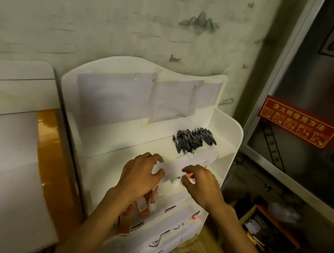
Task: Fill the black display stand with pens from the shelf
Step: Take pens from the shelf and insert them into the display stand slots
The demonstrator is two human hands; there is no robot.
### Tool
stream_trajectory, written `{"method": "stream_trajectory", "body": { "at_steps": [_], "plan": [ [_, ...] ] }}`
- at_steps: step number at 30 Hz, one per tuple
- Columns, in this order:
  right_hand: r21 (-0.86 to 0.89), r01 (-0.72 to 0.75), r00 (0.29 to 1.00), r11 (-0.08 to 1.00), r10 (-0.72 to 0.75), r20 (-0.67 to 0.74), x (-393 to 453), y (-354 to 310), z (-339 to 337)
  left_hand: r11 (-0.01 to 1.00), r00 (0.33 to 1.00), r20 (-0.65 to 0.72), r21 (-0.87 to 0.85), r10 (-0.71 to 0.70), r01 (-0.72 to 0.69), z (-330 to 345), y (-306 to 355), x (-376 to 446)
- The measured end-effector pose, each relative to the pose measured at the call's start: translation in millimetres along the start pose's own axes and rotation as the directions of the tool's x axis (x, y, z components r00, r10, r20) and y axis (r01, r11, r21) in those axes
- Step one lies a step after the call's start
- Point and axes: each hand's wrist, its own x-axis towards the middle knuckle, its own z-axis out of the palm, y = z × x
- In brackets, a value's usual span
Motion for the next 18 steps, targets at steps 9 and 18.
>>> {"method": "stream_trajectory", "body": {
  "at_steps": [9, 18],
  "plan": [
    [-0.014, 0.020, 0.998, 1.000, -0.019, 0.059, 127.0, 81.4, 9.4, 0.993, 0.993, 0.005, -0.005, -0.117, 0.117, 64.7, -2.9, 124.4],
    [0.075, 0.020, 0.993, 0.997, -0.029, 0.114, 197.4, 142.6, 30.2, 0.956, 0.955, 0.091, -0.057, -0.282, 0.288, 123.4, -18.9, 187.5]
  ]
}}
